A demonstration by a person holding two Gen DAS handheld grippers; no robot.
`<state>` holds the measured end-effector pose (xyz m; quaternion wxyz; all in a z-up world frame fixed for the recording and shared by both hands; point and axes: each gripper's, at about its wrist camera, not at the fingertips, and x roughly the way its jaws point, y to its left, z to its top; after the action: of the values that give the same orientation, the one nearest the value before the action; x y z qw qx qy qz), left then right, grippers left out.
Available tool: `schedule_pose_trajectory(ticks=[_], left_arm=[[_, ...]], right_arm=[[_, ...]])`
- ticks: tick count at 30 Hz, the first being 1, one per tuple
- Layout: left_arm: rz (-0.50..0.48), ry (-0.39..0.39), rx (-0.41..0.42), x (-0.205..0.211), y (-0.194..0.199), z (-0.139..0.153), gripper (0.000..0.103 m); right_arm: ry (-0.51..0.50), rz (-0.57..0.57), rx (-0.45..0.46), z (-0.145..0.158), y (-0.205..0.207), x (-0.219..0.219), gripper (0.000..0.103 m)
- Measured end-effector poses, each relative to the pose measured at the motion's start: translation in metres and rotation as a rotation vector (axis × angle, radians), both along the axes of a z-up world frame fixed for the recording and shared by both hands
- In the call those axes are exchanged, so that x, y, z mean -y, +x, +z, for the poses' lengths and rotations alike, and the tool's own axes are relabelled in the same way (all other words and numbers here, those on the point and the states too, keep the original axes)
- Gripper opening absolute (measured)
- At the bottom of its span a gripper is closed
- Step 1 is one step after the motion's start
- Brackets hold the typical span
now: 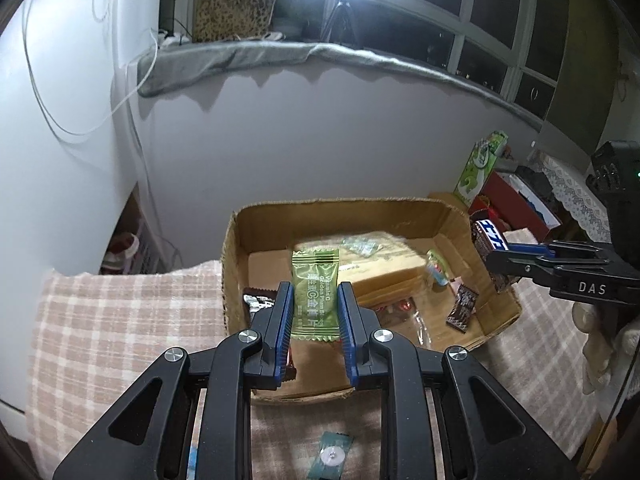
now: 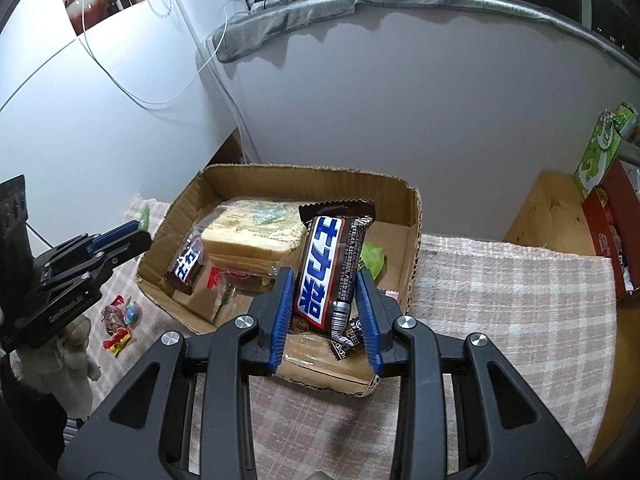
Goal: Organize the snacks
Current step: 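Carry the chocolate bar and green sweet into the box and open both tools, then move both tools back and grasp the teal mint packet with the left tool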
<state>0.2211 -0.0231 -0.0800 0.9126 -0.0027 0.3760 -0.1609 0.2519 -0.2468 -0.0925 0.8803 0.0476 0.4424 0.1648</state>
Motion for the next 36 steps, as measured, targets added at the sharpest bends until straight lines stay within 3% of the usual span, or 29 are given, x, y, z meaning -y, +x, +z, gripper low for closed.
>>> schedule_pose_trajectory(ticks=[7, 9, 11, 12, 28, 36], left_arm=[[0.013, 0.012, -0.041, 0.0, 0.009, -0.011, 0.025], [0.021, 0.014, -0.044, -0.001, 0.011, -0.011, 0.046], [0.021, 0.012, -0.045, -0.003, 0.01, -0.011, 0.047], [0.021, 0.013, -0.042, -0.003, 0.009, -0.011, 0.047], [0.037, -0.02, 0.092, -0.036, -0.056, 0.037, 0.047], [0.046, -0.058, 0.107, -0.055, -0.092, 0.037, 0.047]], right_arm=[[-0.008, 0.007, -0.021, -0.011, 0.005, -0.003, 0.033], [-0.018, 0.001, -0.022, -0.012, 0.007, -0.004, 0.036], [-0.01, -0.006, -0.019, -0.011, 0.006, -0.004, 0.062], [-0.008, -0.014, -0.011, -0.01, 0.005, -0.003, 0.065], [0.021, 0.019, 0.087, 0.033, -0.047, -0.009, 0.066], [0.03, 0.077, 0.115, 0.04, -0.081, -0.02, 0.066]])
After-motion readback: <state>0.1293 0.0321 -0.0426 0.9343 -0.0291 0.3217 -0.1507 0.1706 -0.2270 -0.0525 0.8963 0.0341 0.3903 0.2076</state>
